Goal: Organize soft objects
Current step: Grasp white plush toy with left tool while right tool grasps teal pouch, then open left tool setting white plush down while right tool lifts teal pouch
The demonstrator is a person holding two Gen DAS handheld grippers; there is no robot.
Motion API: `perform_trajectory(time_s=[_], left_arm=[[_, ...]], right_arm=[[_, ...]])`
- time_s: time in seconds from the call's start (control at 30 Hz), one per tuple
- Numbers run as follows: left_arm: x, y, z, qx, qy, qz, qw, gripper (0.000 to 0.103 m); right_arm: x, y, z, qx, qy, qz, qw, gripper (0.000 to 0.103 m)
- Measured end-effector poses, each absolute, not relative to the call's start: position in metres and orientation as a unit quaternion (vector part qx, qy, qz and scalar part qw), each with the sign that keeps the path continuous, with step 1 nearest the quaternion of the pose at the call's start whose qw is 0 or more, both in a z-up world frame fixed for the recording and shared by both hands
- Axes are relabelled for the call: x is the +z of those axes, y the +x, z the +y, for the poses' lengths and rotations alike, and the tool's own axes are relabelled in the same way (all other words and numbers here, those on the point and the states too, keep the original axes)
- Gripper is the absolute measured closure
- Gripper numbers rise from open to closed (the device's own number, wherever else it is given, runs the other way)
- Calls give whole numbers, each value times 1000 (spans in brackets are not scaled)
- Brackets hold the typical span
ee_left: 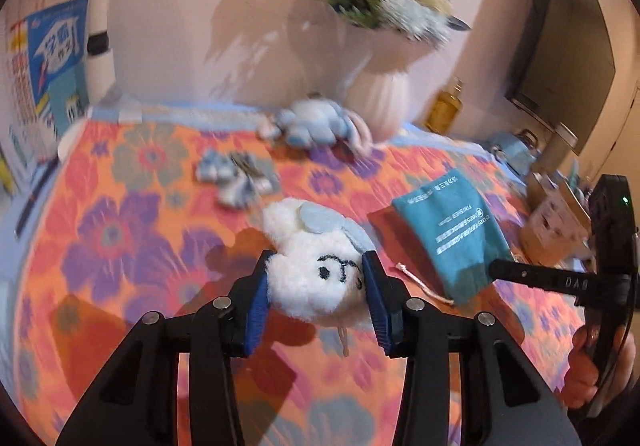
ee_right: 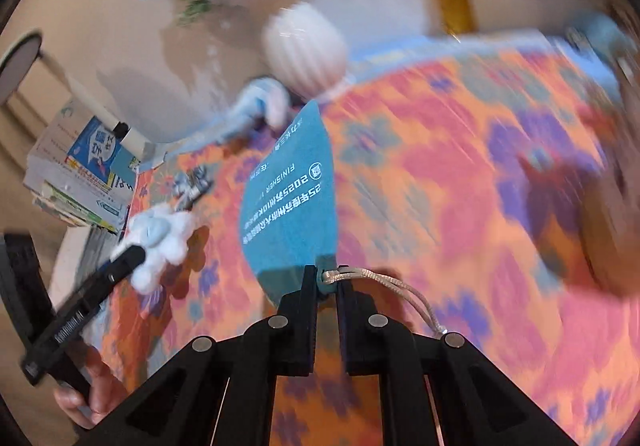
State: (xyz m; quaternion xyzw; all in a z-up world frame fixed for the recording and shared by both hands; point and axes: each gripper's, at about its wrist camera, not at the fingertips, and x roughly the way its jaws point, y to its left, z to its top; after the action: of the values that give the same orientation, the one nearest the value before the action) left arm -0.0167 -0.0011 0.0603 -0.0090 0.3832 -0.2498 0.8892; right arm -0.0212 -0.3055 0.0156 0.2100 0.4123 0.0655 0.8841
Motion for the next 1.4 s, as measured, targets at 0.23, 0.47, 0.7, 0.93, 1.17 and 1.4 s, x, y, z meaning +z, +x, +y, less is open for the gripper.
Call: perform_trajectory(time_s=[0.23, 0.47, 0.7, 0.93, 1.17, 1.4], left_arm=[[33, -42, -18, -251, -10, 396, 883, 63], [33, -46, -23, -244, 11, 384, 891, 62], [31, -41, -19, -249, -6, 388, 887, 62], [31, -43, -21, -247, 5, 385, 889, 62], [36, -51, -32, -239, 31, 376, 895, 63], [54, -76, -78, -290, 29, 357, 888, 71]], right_arm=[[3, -45, -337, -14, 207, 442, 873, 42], [2, -19, -335, -4, 198, 422, 885, 0], [1, 14, -280, -6, 95, 426, 900, 0], [2, -3, -266, -33, 39, 398, 916, 72], [3, -45, -285, -29, 73, 385, 920, 86], [20, -89, -325, -60, 88, 364, 925, 87]])
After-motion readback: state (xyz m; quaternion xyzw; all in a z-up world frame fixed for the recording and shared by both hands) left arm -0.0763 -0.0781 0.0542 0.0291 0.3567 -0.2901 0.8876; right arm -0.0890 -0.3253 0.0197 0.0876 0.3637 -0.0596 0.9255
